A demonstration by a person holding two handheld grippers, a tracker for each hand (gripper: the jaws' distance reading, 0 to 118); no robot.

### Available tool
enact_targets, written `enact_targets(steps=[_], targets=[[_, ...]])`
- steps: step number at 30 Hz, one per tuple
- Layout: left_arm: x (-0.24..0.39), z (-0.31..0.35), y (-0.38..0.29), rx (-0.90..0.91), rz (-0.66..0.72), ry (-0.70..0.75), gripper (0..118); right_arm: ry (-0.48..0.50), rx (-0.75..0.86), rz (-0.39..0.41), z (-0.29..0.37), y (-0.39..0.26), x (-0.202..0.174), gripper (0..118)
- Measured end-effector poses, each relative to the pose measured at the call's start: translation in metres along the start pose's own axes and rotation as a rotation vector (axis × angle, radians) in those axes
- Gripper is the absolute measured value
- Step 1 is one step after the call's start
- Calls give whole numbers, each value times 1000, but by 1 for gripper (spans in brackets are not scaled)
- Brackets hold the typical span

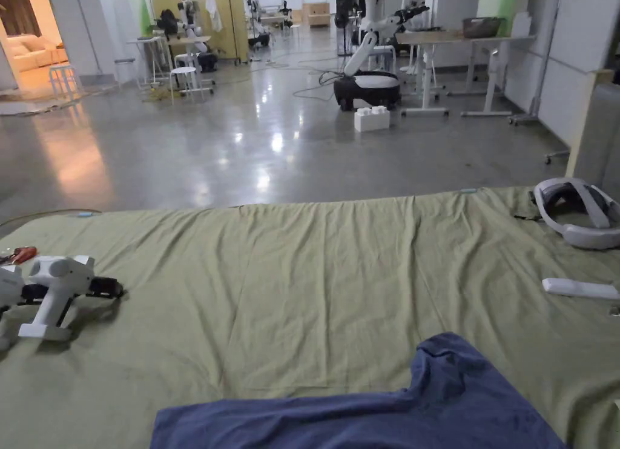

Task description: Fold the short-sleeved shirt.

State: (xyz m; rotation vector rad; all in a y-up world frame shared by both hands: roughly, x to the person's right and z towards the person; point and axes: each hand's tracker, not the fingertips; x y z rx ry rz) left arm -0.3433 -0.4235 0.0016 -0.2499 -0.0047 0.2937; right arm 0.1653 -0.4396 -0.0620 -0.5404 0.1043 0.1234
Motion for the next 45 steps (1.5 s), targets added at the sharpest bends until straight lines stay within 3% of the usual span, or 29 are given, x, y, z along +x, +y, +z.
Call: enact_targets(steps=[3, 8, 10, 11, 12, 13, 14, 16, 22, 31, 37, 38, 40, 41, 43, 45], targets=[[25, 31, 20, 102, -62, -12, 117, 92, 147, -71, 26, 10, -12, 71], [75, 64, 32, 220, -399, 170, 117, 131, 281, -56, 46, 19, -35, 71], [93, 74, 32, 243, -467, 196, 113, 138, 314, -40, 51, 21, -42, 62], [99, 76, 37, 247, -479, 179, 107, 144, 327, -35, 53, 21, -44, 48], [105, 80, 37, 248, -486, 159, 94, 148, 324, -28, 58, 27, -53, 23], [109, 82, 37, 250, -481, 166, 80, 145, 334, -18, 60, 28, -57, 15], [114, 83, 37, 248, -485, 169, 65, 140, 355, 1, 62, 27, -61, 14], [117, 84, 38, 222, -485, 163, 1, 143, 363, 24, 70, 35, -72, 8], [114, 113, 61, 242, -370, 124, 1, 87, 410, 91, 79, 37, -86, 5], [90, 69, 48, 200, -290, 112, 1, 101, 412, 80, 66, 40, -85, 5], [39, -14, 45, -67, -159, 120, 1, 184, 297, 8, 38, 32, -77, 5], [26, -35, 40, -97, -118, 109, 6, 188, 280, -6, 31, 29, -75, 5], [-2, -77, 32, -177, -25, 96, 67, 197, 221, -38, 17, 24, -71, 5], [-16, -102, 28, -232, 12, 98, 74, 204, 189, -52, 12, 22, -69, 5], [-45, -148, 15, -309, 66, 56, 71, 198, 136, -72, -1, 16, -63, 5], [-68, -198, 2, -406, 76, 131, 71, 199, 81, -91, -12, 12, -55, 5]])
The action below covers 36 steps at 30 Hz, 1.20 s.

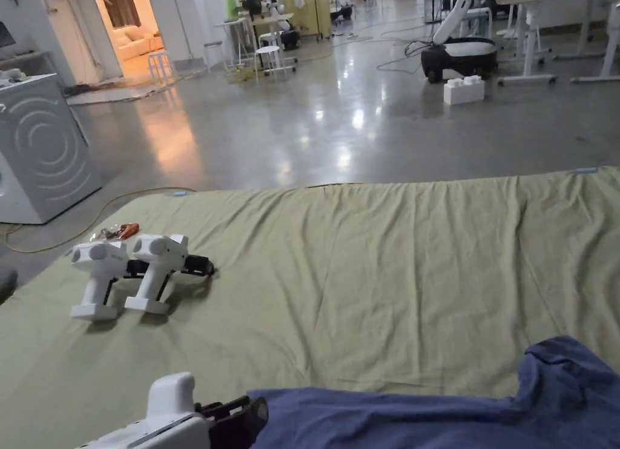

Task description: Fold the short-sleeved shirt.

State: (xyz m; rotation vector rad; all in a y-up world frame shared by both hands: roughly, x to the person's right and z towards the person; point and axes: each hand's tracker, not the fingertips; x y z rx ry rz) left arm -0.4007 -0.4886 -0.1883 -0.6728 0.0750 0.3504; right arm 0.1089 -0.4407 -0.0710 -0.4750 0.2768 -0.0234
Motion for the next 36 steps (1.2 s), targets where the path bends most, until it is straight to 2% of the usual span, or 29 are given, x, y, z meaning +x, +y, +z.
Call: enact_targets(steps=[7, 11, 14, 15, 16, 18, 19, 22, 26, 27, 28, 30, 33, 36], targets=[[-33, -127, 14, -208, -6, 153, 74, -54, -128, -21, -23, -12, 24, 5], [-27, -145, 13, -211, -18, 165, 87, -68, -184, -26, -30, -22, 32, 5], [-23, -157, 13, -206, -31, 163, 86, -71, -223, -25, -37, -26, 33, 5], [-21, -162, 13, -217, -42, 166, 84, -72, -233, -21, -39, -28, 32, 5], [-18, -169, 11, -241, -68, 188, 73, -73, -243, -12, -42, -28, 31, 5], [-18, -180, 8, -293, -76, 246, 33, -76, -257, 3, -46, -27, 28, 5], [-16, -181, 6, -267, -87, 290, 31, -73, -262, 10, -47, -27, 28, 5], [-20, -181, 5, -250, -49, 246, 30, -57, -277, 12, -58, -24, 30, 5], [-23, -192, 12, -327, -103, 244, 29, -32, -292, 4, -87, -4, 48, 5], [-23, -195, 14, -345, -100, 247, 29, -27, -296, 1, -96, 4, 54, 8], [-21, -197, 15, -364, -108, 252, 29, -21, -302, -2, -111, 15, 63, 21], [-17, -199, 18, -383, -141, 259, 29, -21, -336, -23, -145, 35, 83, 62], [-15, -199, 19, -398, -163, 264, 29, -1, -442, -77, -204, 50, 124, 69], [-16, -201, 23, -415, -148, 266, 29, -68, -523, -38, -261, 49, 157, 74]])
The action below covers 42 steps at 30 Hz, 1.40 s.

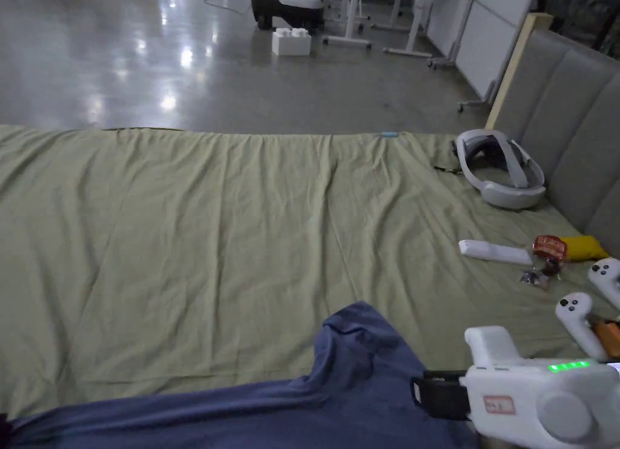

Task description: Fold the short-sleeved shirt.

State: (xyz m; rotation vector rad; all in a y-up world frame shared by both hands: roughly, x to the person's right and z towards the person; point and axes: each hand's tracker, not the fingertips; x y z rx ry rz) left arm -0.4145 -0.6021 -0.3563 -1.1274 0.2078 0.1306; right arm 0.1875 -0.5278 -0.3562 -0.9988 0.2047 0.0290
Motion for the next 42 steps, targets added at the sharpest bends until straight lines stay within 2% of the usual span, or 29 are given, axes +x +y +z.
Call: enact_targets(steps=[3, 4, 7, 8, 9, 11, 12, 14, 15, 16, 18, 21, 22, 25, 30, 36, 37, 38, 39, 40, 42], targets=[[1, 2, 1, -8, -8, -17, 29, -21, -125, -35, -52, 20, 21, 74], [1, 2, 1, -7, -8, -20, 29, -58, -193, -38, -73, 23, 27, 74], [9, 11, -4, -9, -12, -23, 29, -142, -284, 2, -108, 21, 28, 74], [10, 12, -5, -9, -14, -24, 29, -106, -248, -13, -104, 24, 19, 73], [12, 13, -6, -8, -14, -22, 29, -141, -236, 0, -102, 24, 13, 62], [15, 15, -7, 15, -23, 13, 29, -97, -190, 56, -86, 18, 2, 16], [18, 17, -9, 28, -30, 30, 29, -100, -195, 74, -87, 16, -1, 5], [18, 21, -9, 39, -41, 44, 23, -79, -209, 40, -92, 13, 0, 5], [17, 31, -10, 54, -42, 41, 10, -78, -182, 37, -83, 9, -4, 5], [17, 46, -13, 96, -48, 6, 9, -61, -132, 29, -73, 7, -2, 5], [9, 77, -23, 177, -44, -26, 9, -18, -64, -8, -44, 2, 0, 5], [-7, 131, -54, 249, -39, -127, 9, -9, 40, 7, 13, -22, 3, 5], [-15, 145, -65, 270, 2, -172, 9, -4, 57, -1, 34, -35, 4, 5], [-38, 186, -115, 288, 39, -214, 9, -6, 127, -62, 89, -82, -9, 5], [-61, 195, -189, 272, 54, -252, 9, -37, 124, -49, 129, -164, -16, 5], [-70, 163, -222, 269, 75, -262, 10, -36, 75, -123, 106, -209, -11, 5], [-71, 159, -224, 274, 76, -254, 17, -34, 61, -130, 100, -211, -11, 5], [-69, 157, -226, 277, 79, -250, 42, -46, 66, -130, 98, -212, -14, 5], [-70, 155, -225, 273, 87, -247, 91, -56, 74, -124, 96, -215, -16, 10], [-72, 155, -228, 270, 87, -244, 101, -63, 63, -118, 94, -216, -16, 27], [-72, 170, -231, 300, 98, -241, 101, -81, 41, -106, 94, -219, -16, 73]])
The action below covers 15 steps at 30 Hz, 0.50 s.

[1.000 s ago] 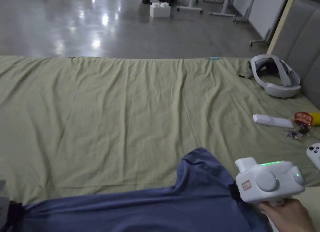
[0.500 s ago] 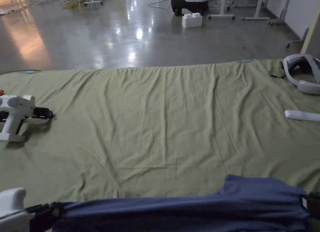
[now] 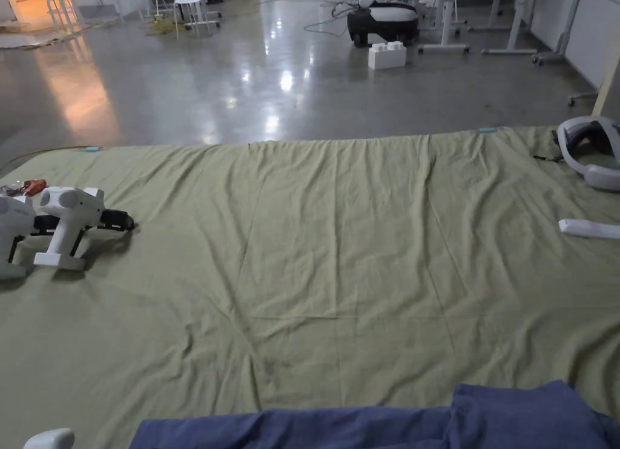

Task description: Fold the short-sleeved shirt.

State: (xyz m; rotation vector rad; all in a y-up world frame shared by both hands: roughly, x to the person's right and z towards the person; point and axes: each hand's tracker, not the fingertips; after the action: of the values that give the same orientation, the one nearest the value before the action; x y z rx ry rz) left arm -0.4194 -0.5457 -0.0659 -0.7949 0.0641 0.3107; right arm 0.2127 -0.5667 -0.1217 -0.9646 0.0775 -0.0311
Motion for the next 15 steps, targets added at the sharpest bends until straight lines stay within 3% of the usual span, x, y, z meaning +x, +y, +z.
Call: enact_targets(steps=[3, 6, 9, 11, 12, 14, 15], targets=[[8, 38, 6, 142, -31, 28, 101, -13, 54, -8, 21, 0, 3, 75], [31, 88, 17, 359, -42, 6, 101, 31, 213, -58, 60, 9, -3, 75], [60, 141, 24, 543, -76, 40, 101, 7, 375, -39, 108, 23, -22, 75], [44, 116, 29, 626, -152, 70, 101, 23, 550, -10, 148, 24, -42, 75], [76, 149, 29, 642, -190, 101, 101, 47, 617, -22, 159, 25, -47, 75], [77, 154, 31, 697, -206, 120, 101, 53, 718, -177, 170, 25, -62, 75], [77, 154, 31, 716, -172, 84, 101, 100, 704, -183, 171, 27, -61, 75]])
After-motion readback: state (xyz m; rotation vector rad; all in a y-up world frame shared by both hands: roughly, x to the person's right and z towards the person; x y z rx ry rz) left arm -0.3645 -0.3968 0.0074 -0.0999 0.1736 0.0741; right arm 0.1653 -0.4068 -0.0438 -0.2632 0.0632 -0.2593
